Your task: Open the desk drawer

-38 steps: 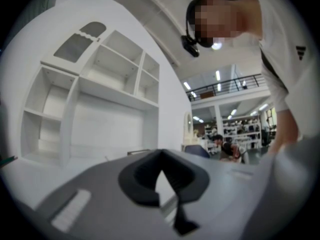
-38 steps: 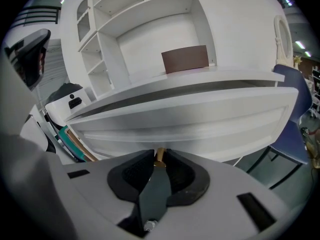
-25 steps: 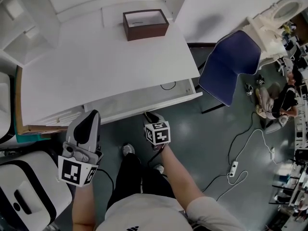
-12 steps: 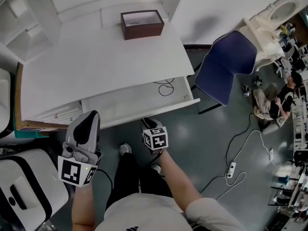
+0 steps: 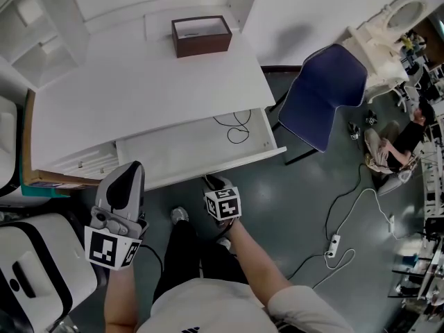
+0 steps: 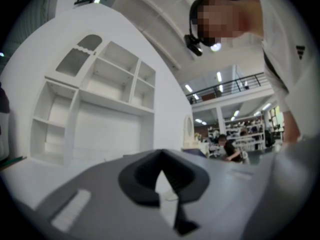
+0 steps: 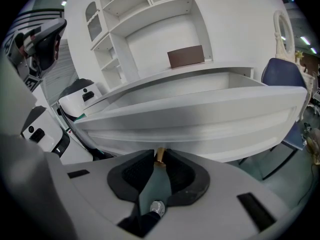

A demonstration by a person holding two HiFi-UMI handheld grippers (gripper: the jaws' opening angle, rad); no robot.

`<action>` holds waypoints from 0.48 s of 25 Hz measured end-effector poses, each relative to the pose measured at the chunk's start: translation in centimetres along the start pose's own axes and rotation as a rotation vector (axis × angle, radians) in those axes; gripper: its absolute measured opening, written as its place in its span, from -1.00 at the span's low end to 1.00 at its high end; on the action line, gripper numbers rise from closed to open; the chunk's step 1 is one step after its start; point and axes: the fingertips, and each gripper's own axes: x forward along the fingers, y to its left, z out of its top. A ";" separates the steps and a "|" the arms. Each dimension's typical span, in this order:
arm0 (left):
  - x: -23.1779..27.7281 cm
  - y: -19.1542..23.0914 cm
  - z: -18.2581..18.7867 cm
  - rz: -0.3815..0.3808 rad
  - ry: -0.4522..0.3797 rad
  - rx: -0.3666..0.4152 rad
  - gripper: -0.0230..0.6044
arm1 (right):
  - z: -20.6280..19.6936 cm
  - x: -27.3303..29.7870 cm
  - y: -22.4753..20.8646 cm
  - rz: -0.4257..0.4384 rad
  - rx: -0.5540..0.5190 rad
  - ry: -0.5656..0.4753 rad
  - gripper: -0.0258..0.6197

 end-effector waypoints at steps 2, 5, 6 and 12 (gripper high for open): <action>-0.2 -0.2 0.0 0.003 -0.001 0.000 -0.91 | -0.4 -0.2 0.1 0.003 -0.001 0.002 -0.68; -0.4 -0.6 0.2 0.004 -0.004 0.001 -0.91 | -0.9 -0.7 0.3 0.005 -0.001 0.004 -0.68; -0.5 -0.8 0.3 0.004 -0.005 0.002 -0.91 | -1.0 -0.8 0.3 0.006 -0.002 0.005 -0.68; -1.0 -1.4 0.7 0.011 -0.011 0.006 -0.91 | -1.8 -1.6 0.5 0.011 -0.003 0.007 -0.68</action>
